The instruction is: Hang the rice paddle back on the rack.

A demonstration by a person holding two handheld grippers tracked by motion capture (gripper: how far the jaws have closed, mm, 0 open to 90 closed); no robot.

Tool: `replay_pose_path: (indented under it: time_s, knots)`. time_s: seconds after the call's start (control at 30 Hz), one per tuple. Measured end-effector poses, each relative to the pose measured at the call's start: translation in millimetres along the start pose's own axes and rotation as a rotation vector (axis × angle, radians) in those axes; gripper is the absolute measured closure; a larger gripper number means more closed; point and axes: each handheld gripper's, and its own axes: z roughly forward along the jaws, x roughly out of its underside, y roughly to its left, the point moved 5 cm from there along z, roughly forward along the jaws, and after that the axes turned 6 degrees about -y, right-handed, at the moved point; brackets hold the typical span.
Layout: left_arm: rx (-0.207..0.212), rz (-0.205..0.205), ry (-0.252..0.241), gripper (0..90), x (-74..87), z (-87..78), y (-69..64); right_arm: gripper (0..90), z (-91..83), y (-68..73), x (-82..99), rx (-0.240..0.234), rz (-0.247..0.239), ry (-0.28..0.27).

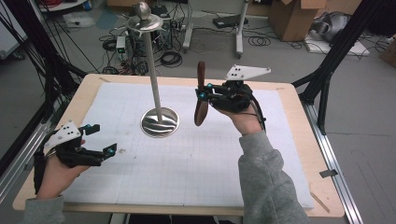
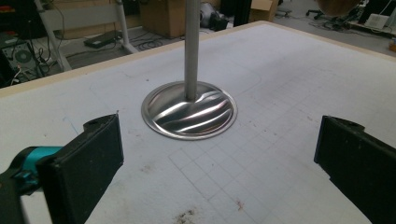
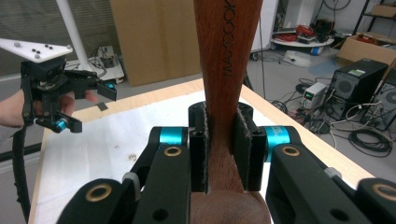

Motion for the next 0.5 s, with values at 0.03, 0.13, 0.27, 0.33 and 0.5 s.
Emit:
replay_pose_path:
  time_s: [0.03,0.13,0.27,0.33,0.5]
  knots:
    - [-0.002,0.001,-0.002,1.8,-0.2,-0.4,0.1,77.5,1.8,-0.6,-1.5,-0.001,0.003,0.000]
    - [0.000,0.002,-0.003,1.8,-0.5,-1.3,-0.1,77.5,4.4,-1.8,-3.9,0.000,-0.005,0.002]
    - [-0.002,-0.001,-0.003,1.8,-0.4,-2.7,-0.4,77.5,8.9,-5.2,-8.9,-0.005,-0.003,0.000]
    - [-0.002,-0.002,-0.002,1.8,-0.1,-3.3,-0.3,77.5,11.1,-6.6,-10.6,-0.011,-0.001,0.001]
    - [-0.007,-0.004,0.001,1.8,1.1,-5.1,0.1,77.5,16.2,-10.4,-12.1,-0.030,0.000,0.005]
